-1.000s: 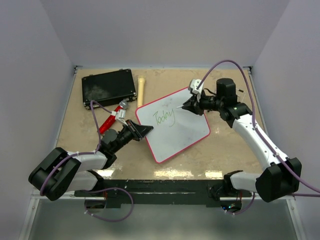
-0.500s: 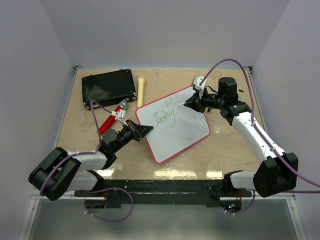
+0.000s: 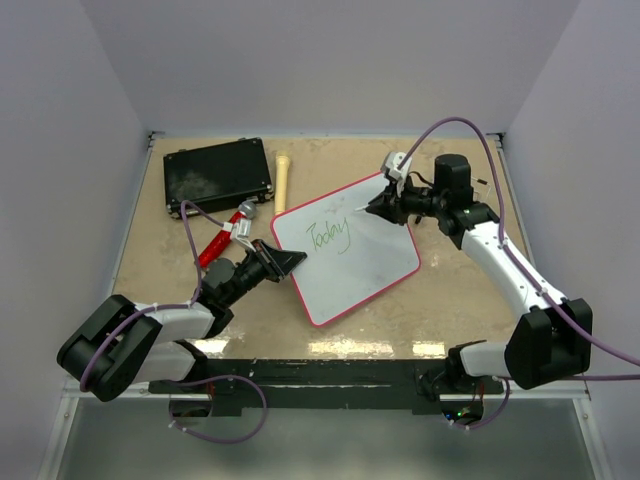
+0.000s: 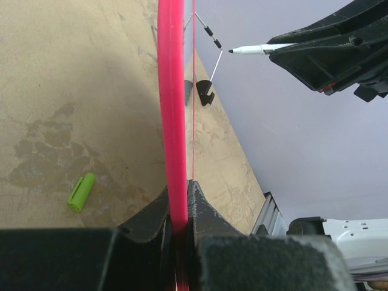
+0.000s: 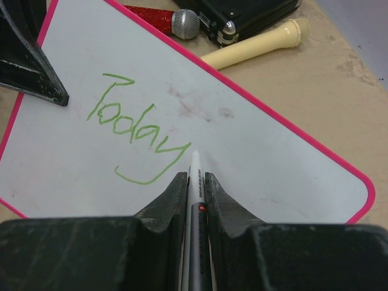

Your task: Write a sentence on the whiteboard

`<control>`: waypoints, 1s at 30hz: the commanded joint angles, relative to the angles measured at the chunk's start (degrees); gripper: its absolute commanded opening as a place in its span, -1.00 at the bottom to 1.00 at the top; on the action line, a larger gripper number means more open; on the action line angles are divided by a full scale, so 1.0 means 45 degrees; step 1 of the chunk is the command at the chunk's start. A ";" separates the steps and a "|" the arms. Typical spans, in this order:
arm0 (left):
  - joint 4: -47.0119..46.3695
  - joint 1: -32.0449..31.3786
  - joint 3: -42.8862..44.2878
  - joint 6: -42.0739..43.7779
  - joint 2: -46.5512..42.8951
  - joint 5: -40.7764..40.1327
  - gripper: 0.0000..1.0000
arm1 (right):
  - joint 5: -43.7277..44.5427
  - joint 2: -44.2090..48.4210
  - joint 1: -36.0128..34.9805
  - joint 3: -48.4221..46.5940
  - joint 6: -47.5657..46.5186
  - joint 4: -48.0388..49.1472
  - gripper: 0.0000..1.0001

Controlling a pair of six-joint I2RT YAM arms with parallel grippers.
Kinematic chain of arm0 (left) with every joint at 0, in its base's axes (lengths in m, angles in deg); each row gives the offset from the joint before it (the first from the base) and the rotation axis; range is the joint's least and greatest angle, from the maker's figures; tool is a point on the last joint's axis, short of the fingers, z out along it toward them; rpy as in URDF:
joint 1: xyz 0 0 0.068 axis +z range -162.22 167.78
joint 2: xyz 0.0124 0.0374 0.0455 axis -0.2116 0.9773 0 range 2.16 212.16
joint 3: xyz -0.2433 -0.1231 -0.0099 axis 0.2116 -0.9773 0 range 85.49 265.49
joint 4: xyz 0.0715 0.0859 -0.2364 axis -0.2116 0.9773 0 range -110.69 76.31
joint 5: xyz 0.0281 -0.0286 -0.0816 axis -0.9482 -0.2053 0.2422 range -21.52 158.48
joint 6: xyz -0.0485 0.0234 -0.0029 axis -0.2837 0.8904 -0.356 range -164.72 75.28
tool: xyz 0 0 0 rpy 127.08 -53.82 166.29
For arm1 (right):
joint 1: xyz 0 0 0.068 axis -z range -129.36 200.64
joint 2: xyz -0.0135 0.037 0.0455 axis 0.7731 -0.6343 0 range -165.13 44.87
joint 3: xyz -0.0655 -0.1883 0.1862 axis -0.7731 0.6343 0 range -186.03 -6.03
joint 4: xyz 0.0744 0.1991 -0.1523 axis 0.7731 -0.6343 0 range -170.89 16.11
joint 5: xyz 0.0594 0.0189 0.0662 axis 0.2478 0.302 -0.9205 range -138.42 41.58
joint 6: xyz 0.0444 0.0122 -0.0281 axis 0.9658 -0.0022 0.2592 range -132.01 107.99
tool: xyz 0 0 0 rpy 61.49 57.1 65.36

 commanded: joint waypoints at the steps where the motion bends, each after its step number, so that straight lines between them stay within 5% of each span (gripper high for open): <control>1: -0.1380 -0.0046 0.0064 0.0724 -0.0083 0.0340 -1.00 | -0.0276 0.0196 0.0005 0.0184 0.0276 0.0758 -1.00; 30: -0.1400 -0.0046 0.0142 0.0743 0.0034 0.0437 -1.00 | 0.1891 -0.0956 -0.0718 0.0106 0.1175 0.1755 -1.00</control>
